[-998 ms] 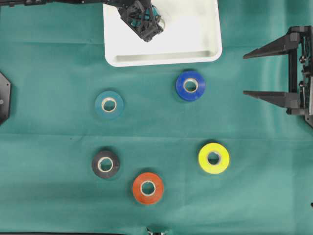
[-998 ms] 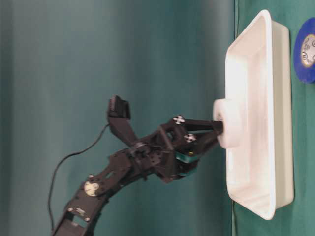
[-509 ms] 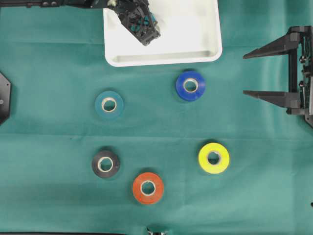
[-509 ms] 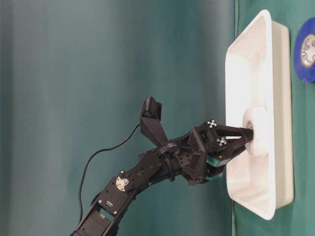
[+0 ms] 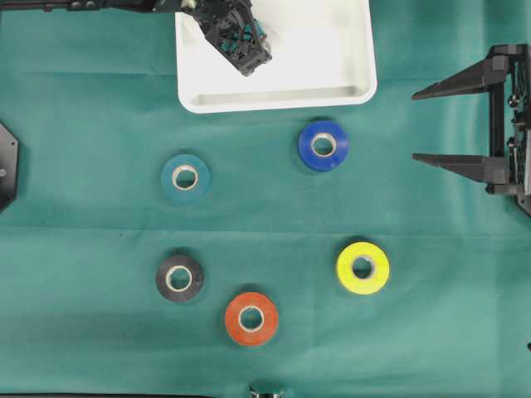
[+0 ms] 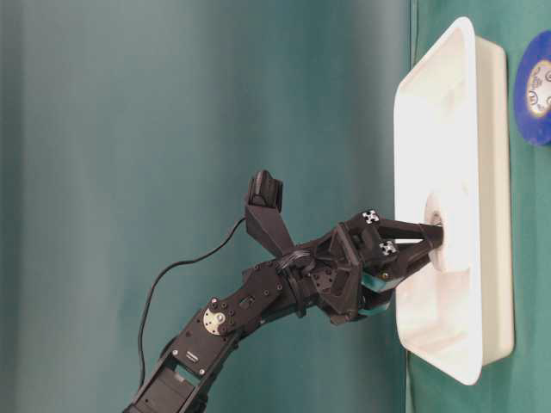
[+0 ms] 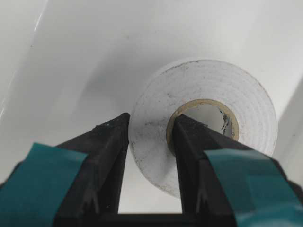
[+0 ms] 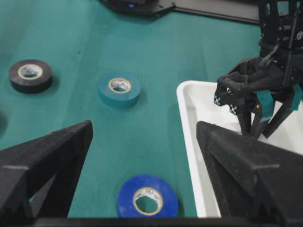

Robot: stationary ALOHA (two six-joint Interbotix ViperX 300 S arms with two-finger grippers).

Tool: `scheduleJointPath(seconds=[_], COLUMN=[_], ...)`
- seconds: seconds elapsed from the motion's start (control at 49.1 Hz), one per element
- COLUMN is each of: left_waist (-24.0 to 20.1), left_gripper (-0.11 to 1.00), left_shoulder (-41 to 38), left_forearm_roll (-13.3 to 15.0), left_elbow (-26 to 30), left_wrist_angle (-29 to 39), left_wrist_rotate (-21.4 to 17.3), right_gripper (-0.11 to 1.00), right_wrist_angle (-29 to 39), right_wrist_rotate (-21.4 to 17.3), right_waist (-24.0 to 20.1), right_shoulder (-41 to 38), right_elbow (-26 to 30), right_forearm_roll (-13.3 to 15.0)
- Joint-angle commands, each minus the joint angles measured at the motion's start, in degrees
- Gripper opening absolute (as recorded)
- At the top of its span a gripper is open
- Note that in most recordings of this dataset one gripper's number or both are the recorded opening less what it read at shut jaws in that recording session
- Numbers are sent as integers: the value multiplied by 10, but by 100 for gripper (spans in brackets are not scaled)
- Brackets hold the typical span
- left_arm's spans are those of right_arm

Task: Pick up the tape from a random location and place it into the white case.
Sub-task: 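Lower the white roll into the tray and open the left gripper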

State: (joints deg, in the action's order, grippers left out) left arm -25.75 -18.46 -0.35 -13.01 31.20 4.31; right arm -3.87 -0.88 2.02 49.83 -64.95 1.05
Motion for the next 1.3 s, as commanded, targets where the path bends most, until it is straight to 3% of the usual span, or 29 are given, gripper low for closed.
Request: scheduleJointPath(seconds=[0.0,0.183,0.285,0.631,1.08,1.283], left_waist=[3,3,3,11,44,54], left_gripper=[30,83,99,99,99,99], left_shoulder=[12,18,22,75,173,191], left_forearm_roll=[1,1,1,2,2,2], left_elbow=[10,7,6,17,74,86], left_wrist_angle=[-4,-4,-4,40,190,200], left_wrist_rotate=[1,-1,-1,0,4,3], right_gripper=[90,89,89,89,90,90], right_wrist_angle=[-3,-2,-2,-1,1,1], right_wrist_rotate=[-1,-2,-2,-3,-4,-4], right_waist=[1,1,1,1,1,1], right_shoulder=[-3,-3,-3,-3,-2,-2], right_elbow=[13,13,14,15,17,17], right_forearm_roll=[0,0,0,0,-1,-1])
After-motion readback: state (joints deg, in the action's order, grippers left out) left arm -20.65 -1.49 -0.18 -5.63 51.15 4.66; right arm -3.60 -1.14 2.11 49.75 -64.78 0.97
